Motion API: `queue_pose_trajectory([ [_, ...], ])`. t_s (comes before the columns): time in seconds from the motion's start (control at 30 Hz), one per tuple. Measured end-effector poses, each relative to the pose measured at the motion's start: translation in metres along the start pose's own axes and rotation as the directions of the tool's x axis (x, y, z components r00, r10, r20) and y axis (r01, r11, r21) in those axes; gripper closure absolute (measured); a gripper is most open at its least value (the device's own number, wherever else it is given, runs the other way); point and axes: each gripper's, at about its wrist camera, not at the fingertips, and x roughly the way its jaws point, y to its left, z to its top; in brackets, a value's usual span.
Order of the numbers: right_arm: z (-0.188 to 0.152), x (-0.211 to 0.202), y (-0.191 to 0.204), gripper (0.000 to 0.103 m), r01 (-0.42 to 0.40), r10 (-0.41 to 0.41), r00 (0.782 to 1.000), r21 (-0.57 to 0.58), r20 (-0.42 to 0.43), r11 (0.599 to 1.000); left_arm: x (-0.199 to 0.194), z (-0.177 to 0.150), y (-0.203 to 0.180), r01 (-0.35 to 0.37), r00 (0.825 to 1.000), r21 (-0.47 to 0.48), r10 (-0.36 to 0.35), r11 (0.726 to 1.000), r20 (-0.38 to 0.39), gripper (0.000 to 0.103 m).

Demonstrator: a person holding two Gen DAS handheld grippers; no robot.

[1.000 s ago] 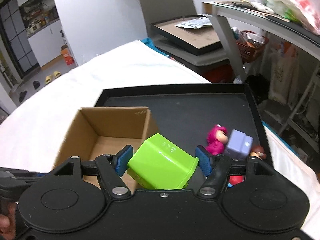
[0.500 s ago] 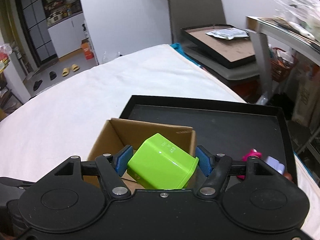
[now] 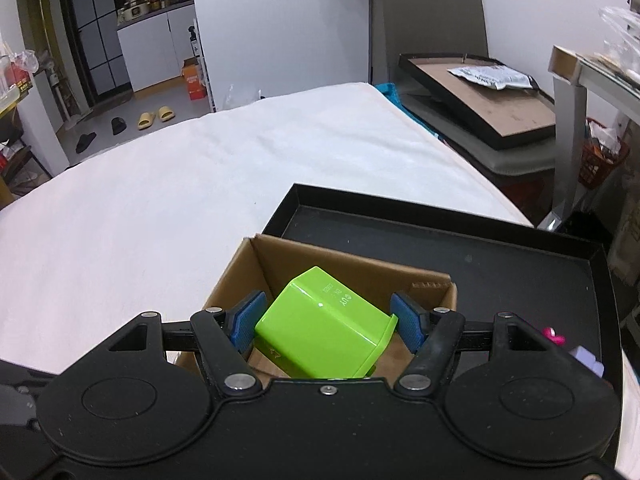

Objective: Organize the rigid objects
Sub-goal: 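Carry the green cup with the right tool and release it into the box, then reach the right tool to the red figure with mug keychain and grasp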

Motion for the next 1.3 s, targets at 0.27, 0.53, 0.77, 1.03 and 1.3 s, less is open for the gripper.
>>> queue_pose_trajectory([
  [0.27, -0.002, -0.01, -0.004, 0.017, 0.045, -0.046, 0.999, 0.012, 0.028, 0.999, -0.001, 0.0, -0.003, -0.025, 1.0, 0.003, 0.025, 1.0, -0.004, 0.09],
  [0.53, -0.011, -0.038, -0.024, 0.0, 0.09, -0.098, 0.993, 0.115, 0.068, 0.989, -0.007, 0.0, -0.014, -0.08, 0.997, 0.031, 0.08, 0.996, 0.007, 0.086],
  [0.77, -0.026, -0.051, -0.043, 0.0, 0.186, -0.197, 0.98, 0.203, 0.033, 0.961, -0.024, -0.004, -0.021, -0.114, 0.993, 0.028, 0.113, 0.993, 0.037, 0.082],
  [1.03, -0.044, -0.06, -0.078, 0.0, 0.26, -0.273, 0.962, 0.302, 0.003, 0.917, -0.037, -0.01, -0.032, -0.164, 0.984, 0.028, 0.162, 0.986, 0.072, 0.081],
  [1.3, -0.064, -0.067, -0.109, 0.0, 0.273, -0.263, 0.962, 0.36, -0.08, 0.892, -0.044, -0.009, -0.047, -0.22, 0.972, 0.051, 0.214, 0.974, 0.096, 0.081],
])
